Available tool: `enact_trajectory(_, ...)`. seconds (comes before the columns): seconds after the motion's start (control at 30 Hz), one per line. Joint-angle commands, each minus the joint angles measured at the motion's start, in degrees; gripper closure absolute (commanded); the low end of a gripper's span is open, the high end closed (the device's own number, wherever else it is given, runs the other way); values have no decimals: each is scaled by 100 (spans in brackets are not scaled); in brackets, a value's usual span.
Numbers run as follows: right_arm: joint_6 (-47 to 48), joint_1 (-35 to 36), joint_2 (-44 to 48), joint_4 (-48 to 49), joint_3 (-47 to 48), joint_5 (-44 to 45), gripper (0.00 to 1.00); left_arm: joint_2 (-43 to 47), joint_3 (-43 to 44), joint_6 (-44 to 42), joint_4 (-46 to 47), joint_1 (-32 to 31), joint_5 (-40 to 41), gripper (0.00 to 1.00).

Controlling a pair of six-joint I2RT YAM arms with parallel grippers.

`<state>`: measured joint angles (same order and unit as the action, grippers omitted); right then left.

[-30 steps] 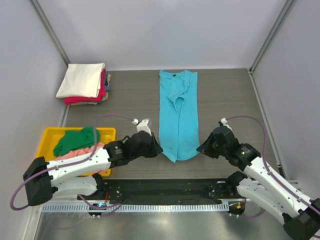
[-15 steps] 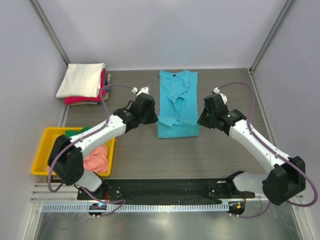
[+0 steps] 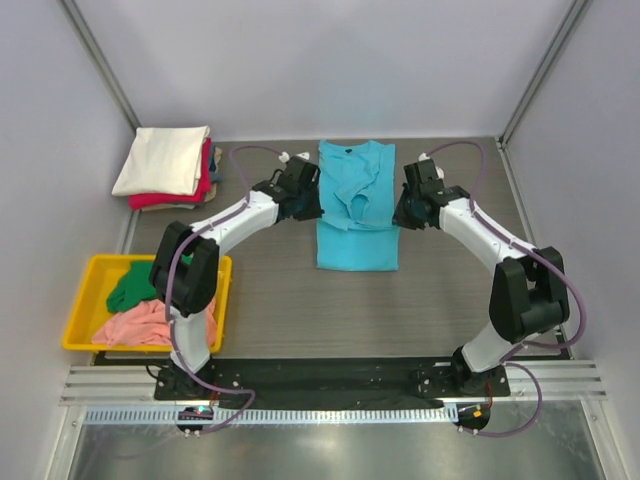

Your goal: Fold and stack the t-shirts

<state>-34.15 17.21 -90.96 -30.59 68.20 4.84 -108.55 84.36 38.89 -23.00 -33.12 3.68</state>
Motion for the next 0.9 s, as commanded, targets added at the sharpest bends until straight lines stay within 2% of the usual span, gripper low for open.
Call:
enact_trajectory(0.0, 233, -95, -150, 281, 430, -80, 99, -262, 502, -198, -55, 139, -298, 100)
enact_trajectory(0.43, 313, -306, -1107, 317, 1010, -282, 99, -1291, 1583, -418, -371, 412, -807, 98)
enact_trajectory(0.5, 330, -332, -1414, 317, 1133, -308, 99, -1501, 1943, -427, -625, 447, -799, 95)
enact_trajectory(0.53, 348, -411, -1538, 325, 1316, -352, 99, -1754, 2092, -427, -722, 491, -799, 88)
enact_trajectory(0.6, 400, -517, -1993, 325, 1598, -405, 96, -2046, 2707, -418, -1161, 578, -782, 83)
enact_trajectory(0.63, 409, -595, -2127, 325, 1939, -666, 91, -2343, 2961, -400, -1458, 683, -816, 79)
enact_trajectory(0.67, 418, -735, -2302, 317, 2142, -930, 76, -2459, 3529, -383, -1609, 745, -886, 77)
enact_trajectory(0.73, 558, -877, -2653, 308, 2799, -1195, 62, -2688, 4130, -365, -1925, 912, -984, 73)
enact_trajectory(0.77, 611, -991, -2716, 247, 2995, -1309, 54, -2793, 4655, -339, -2223, 948, -984, 68)
enact_trajectory(0.8, 664, -1027, -2769, 159, 3197, -1389, 43, -2794, 4851, -347, -2330, 974, -984, 66)
enact_trajectory(0.87, 743, -1097, -2682, -25, 3533, -1477, 39, -2489, 4933, -365, -2481, 1018, -817, 59)
